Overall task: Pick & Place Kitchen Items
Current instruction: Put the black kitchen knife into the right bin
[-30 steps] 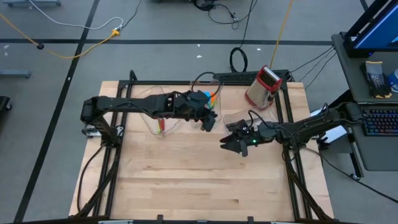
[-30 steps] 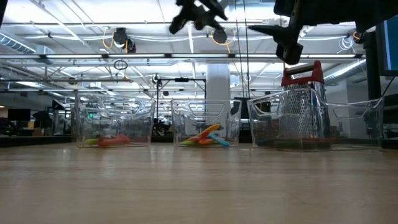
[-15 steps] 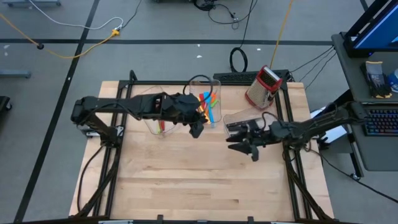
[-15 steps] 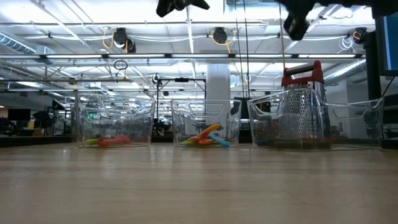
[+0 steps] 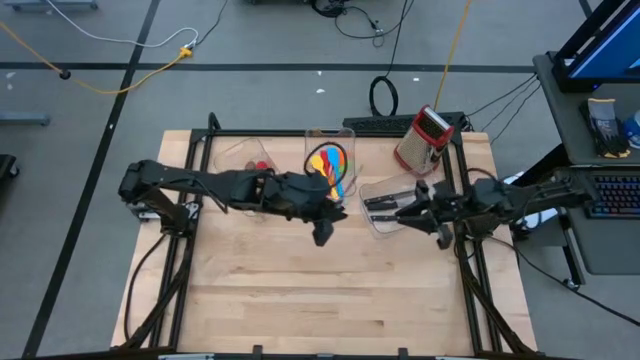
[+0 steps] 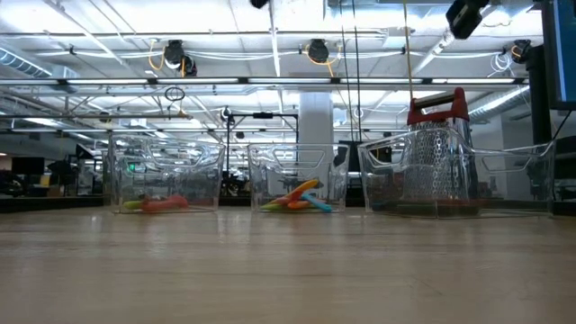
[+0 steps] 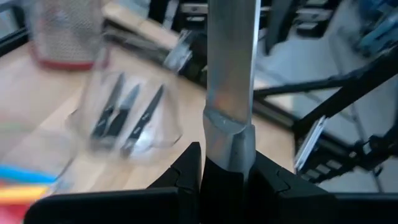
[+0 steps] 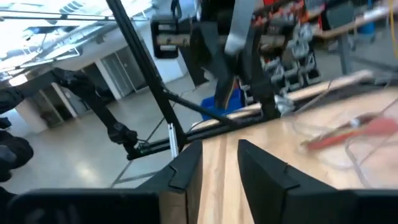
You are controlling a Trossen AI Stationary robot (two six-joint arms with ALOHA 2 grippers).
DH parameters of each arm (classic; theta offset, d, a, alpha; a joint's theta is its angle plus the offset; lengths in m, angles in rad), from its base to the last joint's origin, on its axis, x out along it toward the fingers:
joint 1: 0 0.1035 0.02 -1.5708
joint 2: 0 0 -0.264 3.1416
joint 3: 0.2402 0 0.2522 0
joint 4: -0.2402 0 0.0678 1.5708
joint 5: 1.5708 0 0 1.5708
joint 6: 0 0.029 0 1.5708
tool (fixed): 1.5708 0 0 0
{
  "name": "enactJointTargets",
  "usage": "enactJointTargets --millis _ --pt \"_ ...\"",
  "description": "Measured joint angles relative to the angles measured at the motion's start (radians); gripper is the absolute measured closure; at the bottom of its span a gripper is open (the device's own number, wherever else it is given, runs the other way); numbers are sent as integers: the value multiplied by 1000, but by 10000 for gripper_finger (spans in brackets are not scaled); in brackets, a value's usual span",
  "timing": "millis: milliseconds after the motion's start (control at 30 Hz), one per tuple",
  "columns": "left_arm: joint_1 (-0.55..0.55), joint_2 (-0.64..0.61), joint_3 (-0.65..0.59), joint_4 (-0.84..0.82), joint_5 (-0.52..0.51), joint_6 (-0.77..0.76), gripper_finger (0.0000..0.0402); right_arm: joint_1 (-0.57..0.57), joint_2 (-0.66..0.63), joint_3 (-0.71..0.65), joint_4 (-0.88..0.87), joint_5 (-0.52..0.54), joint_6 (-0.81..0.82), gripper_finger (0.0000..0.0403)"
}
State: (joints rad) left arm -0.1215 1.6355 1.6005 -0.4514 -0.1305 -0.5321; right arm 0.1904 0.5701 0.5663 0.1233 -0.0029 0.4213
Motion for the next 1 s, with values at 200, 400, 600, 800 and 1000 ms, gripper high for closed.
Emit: enactJointTargets --millis 200,400,600,800,1000 --pt "16 94 0 188 20 -25 330 -1 -103 0 -18 -15 -94 324" --pt "70 217 60 333 26 -52 330 -1 -211 0 -131 -29 -106 330" --pt "105 399 255 340 72 -51 330 -1 -298 0 -193 -28 -112 330" --pt "113 557 448 252 100 -44 330 -1 -354 0 -218 -29 -112 330" --pt "126 621 497 247 80 -22 330 -1 -376 0 -235 -29 -119 330"
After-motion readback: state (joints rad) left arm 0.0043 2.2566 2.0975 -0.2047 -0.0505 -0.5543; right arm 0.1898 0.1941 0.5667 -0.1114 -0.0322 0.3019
